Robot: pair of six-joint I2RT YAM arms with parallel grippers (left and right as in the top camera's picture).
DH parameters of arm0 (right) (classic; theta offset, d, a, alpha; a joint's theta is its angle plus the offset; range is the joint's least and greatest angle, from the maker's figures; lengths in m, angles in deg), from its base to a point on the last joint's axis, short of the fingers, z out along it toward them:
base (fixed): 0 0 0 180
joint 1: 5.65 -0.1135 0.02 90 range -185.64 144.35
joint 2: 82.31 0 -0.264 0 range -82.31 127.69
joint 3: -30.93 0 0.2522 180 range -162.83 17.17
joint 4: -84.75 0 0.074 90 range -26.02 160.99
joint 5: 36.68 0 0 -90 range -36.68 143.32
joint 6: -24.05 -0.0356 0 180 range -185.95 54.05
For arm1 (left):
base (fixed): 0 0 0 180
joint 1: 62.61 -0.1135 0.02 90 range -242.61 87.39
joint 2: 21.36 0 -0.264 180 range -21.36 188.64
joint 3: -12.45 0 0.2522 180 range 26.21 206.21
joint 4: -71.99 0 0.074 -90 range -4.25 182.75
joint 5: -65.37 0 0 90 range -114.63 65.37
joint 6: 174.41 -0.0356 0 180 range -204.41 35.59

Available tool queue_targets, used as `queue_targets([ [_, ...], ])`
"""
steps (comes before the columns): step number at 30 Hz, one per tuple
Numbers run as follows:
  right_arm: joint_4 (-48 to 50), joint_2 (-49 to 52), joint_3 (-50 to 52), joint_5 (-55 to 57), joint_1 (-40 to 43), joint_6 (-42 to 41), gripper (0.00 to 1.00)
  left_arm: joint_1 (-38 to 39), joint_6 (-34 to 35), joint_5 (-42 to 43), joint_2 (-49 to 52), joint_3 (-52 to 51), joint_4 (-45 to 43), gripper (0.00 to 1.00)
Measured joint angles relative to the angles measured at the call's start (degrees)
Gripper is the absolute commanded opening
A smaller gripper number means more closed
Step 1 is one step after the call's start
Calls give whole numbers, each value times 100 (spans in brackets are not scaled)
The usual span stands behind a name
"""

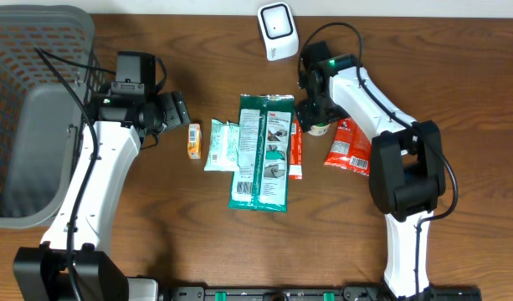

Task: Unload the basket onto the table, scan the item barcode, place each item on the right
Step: 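Carry the jar with the right gripper up toward the white scanner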

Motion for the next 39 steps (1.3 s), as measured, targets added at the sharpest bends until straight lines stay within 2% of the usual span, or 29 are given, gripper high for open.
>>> queue_targets([
  [13, 55, 0, 0, 0, 0, -411, 73, 0, -2, 0, 0, 0, 0, 88],
  [16, 66, 0, 0, -7, 0, -431, 65, 0, -2, 0, 0, 0, 0, 88],
  [19, 68, -4, 0, -7, 0, -463, 64, 0, 0, 0, 0, 0, 0, 88],
  [23, 52, -22, 0, -13, 0, -466, 48, 0, -2, 0, 0, 0, 0, 88],
  [27, -42, -90, 4, -22, 0, -470, 46, 0, -2, 0, 0, 0, 0, 88],
  [32, -46, -960, 17, -168, 0, -470, 48, 0, -2, 0, 0, 0, -2, 88],
  [35, -72, -1744, 9, -385, -2, -470, 40, 0, -2, 0, 0, 0, 0, 88],
  [39, -247, -2424, -448, -761, -4, -470, 39, 0, -2, 0, 0, 0, 0, 88],
])
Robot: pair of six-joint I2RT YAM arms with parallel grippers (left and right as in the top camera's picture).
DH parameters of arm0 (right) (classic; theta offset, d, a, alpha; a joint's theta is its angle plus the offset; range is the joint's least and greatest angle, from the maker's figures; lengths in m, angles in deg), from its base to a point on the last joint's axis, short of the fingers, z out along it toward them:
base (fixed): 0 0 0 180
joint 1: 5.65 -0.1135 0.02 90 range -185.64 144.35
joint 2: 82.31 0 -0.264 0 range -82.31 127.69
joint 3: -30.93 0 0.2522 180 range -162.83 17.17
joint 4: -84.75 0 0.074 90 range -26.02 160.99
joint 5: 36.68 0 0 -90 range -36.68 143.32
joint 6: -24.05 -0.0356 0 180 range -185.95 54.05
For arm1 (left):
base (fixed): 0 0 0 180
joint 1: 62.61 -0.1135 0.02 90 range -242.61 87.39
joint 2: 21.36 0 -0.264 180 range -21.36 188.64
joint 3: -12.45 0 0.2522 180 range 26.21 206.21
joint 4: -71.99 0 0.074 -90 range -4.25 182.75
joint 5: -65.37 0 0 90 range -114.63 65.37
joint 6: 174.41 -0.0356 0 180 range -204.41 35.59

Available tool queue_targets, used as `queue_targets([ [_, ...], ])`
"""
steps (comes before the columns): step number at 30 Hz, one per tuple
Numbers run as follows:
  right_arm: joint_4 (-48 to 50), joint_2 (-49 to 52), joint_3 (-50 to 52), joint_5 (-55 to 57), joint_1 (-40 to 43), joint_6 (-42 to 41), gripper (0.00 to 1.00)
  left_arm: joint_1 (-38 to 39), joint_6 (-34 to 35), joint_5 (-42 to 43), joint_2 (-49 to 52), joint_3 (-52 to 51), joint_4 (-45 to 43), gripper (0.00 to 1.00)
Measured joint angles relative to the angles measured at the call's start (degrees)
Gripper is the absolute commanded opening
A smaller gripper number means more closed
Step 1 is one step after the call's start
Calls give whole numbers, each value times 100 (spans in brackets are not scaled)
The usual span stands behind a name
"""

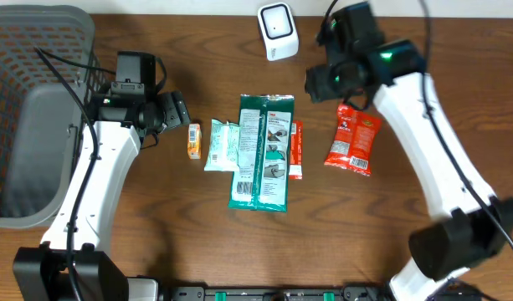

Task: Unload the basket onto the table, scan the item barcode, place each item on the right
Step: 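Carry the jar with the right gripper up toward the white scanner, then hold the jar label under the white scanner with the right gripper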

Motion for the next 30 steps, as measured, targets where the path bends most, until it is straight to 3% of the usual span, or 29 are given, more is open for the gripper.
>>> queue_targets([
  [6, 313, -17, -1051, -251, 0, -24, 38, 0, 2, 0, 0, 0, 0, 88],
  [14, 1495, 223, -1141, -339, 0, -197, 34, 0, 0, 0, 0, 0, 0, 88],
  [30, 5219, 2660, -1143, 44, -20, -144, 15, 0, 2, -2, 0, 0, -4, 88],
])
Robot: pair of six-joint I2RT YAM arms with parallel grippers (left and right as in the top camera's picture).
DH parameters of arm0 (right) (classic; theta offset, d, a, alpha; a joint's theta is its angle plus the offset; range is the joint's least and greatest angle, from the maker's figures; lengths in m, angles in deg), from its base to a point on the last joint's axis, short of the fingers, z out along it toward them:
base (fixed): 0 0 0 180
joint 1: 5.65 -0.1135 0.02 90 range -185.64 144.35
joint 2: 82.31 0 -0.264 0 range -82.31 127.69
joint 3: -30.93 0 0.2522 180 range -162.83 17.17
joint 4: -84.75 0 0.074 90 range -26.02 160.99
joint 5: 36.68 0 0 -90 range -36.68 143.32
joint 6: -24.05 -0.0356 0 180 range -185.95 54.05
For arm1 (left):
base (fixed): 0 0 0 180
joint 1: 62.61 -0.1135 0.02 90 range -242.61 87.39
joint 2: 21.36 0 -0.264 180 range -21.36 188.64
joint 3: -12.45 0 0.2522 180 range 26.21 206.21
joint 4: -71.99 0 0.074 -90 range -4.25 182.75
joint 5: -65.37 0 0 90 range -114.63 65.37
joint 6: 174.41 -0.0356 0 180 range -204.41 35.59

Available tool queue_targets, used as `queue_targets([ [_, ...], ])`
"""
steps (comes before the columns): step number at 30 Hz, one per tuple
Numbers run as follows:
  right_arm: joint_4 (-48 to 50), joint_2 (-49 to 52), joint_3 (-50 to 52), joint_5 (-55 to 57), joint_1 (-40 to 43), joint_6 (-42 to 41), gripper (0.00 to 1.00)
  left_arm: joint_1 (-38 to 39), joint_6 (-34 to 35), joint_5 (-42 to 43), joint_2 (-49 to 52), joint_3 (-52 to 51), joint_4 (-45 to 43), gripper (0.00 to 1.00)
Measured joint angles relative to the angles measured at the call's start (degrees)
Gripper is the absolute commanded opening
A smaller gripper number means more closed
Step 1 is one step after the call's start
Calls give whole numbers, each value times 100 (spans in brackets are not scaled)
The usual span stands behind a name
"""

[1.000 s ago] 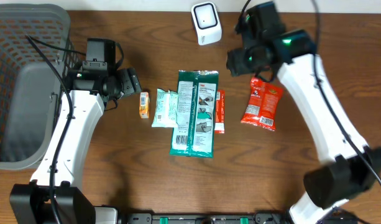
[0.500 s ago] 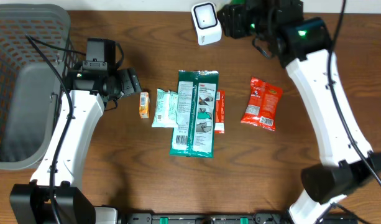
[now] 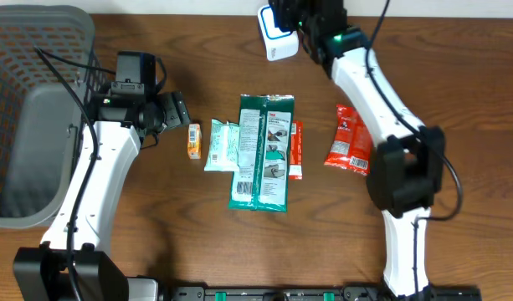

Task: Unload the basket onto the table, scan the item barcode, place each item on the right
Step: 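Hold the jar label under the white scanner with the right gripper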

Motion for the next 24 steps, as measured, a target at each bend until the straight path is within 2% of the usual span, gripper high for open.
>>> queue_targets([
  [5, 1047, 560, 2, 39, -28, 153, 15, 0, -2, 2, 0, 0, 2, 88],
  [10, 1937, 894, 4, 111, -35, 247, 9, 0, -2, 2, 0, 0, 9, 88],
  [21, 2793, 1029, 4, 411, -35, 293, 7, 0, 0, 2, 0, 0, 7, 88],
  [22, 2846, 1082, 4, 420, -35, 295, 4, 0, -2, 2, 0, 0, 9, 88],
  [24, 2955, 1224, 2, 435, -35, 299, 3, 0, -2, 2, 0, 0, 9, 88],
])
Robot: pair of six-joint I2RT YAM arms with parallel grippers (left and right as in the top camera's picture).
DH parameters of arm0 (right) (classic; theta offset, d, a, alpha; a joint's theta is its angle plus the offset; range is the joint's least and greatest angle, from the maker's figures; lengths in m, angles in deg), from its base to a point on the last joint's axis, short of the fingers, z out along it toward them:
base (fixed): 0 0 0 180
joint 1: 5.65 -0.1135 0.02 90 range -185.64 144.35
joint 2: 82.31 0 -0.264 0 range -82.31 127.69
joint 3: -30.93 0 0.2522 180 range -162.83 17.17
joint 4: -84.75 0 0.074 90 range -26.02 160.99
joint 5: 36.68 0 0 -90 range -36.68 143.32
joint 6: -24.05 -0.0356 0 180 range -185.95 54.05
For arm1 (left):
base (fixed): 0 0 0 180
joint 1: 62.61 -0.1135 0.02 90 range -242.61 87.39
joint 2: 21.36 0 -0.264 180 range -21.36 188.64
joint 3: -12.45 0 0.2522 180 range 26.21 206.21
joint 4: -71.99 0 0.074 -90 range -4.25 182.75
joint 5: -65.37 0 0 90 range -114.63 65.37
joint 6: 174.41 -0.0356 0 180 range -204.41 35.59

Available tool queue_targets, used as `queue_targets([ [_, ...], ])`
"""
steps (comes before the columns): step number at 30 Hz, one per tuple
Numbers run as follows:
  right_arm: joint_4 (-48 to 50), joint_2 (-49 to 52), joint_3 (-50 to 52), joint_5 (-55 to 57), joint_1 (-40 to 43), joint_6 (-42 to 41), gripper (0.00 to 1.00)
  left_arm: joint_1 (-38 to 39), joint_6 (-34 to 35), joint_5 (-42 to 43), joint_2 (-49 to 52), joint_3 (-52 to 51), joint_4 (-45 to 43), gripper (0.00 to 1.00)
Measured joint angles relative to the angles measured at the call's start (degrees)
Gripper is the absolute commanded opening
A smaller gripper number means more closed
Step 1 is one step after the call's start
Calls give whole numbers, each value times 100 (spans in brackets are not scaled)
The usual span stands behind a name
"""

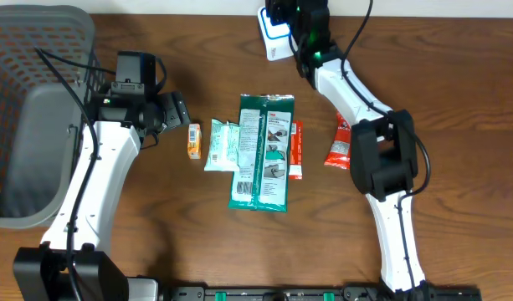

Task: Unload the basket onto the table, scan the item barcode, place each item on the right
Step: 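Hold the jar label under the white scanner with the right gripper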

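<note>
The white barcode scanner (274,43) stands at the table's far edge, and its top is covered by my right gripper (287,15). That gripper is pressed up close in front of the scanner. It is shut on a small item, which the dark wrist hides from above. On the table lie a large green pack (263,150), a pale green packet (222,145), a small orange packet (193,140), a thin red stick (295,150) and a red pouch (343,144). My left gripper (177,109) hangs open just left of the orange packet.
A grey mesh basket (38,50) fills the far left, beside the left arm. The right arm's links stretch from the near edge past the red pouch up to the scanner, covering part of the pouch.
My right gripper has shifted a little left and farther back, so it now covers more of the scanner's top. The left arm and the packets have not moved.
My right gripper was down on a small white-and-green item between the red stick and the red pouch. Then it was lifted above the pouch and that spot was bare. Then it stood beside the scanner, and now it is right over it.
</note>
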Motion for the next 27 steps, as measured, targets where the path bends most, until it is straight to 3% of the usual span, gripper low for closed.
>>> queue_targets([
  [8, 109, 592, 4, 22, 0, 11, 3, 0, 2, 0, 0, 0, 0, 88],
  [27, 741, 614, 7, -267, 0, 11, 2, 0, 2, 0, 0, 0, -2, 88],
])
